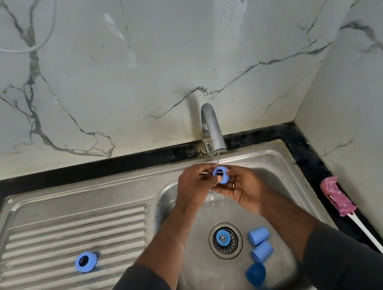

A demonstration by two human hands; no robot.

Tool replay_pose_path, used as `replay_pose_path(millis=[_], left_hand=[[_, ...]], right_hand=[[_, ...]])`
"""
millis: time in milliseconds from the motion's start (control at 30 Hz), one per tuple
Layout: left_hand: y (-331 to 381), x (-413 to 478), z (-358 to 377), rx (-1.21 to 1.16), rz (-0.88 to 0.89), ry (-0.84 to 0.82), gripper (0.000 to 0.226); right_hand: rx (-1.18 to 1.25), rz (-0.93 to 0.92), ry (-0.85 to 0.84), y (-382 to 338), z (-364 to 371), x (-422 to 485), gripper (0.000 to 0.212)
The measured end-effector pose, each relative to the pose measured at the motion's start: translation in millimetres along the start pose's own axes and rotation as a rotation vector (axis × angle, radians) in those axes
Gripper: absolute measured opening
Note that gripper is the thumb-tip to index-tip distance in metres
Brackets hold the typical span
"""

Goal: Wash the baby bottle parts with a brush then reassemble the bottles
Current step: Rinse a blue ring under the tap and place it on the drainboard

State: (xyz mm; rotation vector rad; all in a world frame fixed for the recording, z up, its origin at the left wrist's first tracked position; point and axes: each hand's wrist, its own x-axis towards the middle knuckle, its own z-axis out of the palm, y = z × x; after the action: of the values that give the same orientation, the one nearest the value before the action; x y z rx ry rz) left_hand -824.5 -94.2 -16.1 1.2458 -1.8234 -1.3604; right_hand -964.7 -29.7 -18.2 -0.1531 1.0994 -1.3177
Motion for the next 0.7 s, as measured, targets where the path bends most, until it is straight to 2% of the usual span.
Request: replay_pose_path(millis=[100,300,433,500,567,700], left_hand=[[-3.5,-1.0,-0.1,-0.054,0.013,-0.012,0.032],[-17.3,-1.2,2.4,-0.134,-0.108,-0.013,0.026],[-22.9,-3.3,1.1,-0.222,-0.184,-0.01,0.022],[-21.3,-3.9,0.0,-0.388,-0.321,0.031,0.011],[-20.1,-3.5,-1.8,-0.524,-0.445,0.058,0.016],[-17.1,-0.3,-6.4,-0.571,-0.455,0.017,0.021]], right_hand=[[0.065,-0.002,0.041,-0.5,-2.0,-0.3,0.037],[-0.022,0.045,0.08,3.1,-1.2,2.5,0.034],[-0.066,0.035,0.046,6.0,0.3,2.4,0.028],[-0.162,0.006,0.006,8.9,3.1,3.3,0.024],[-0.313,-0.046,-0.003,11.8,4.2,6.4,0.027],[-0.786,-0.278,0.053,11.0,8.0,13.7,0.041]])
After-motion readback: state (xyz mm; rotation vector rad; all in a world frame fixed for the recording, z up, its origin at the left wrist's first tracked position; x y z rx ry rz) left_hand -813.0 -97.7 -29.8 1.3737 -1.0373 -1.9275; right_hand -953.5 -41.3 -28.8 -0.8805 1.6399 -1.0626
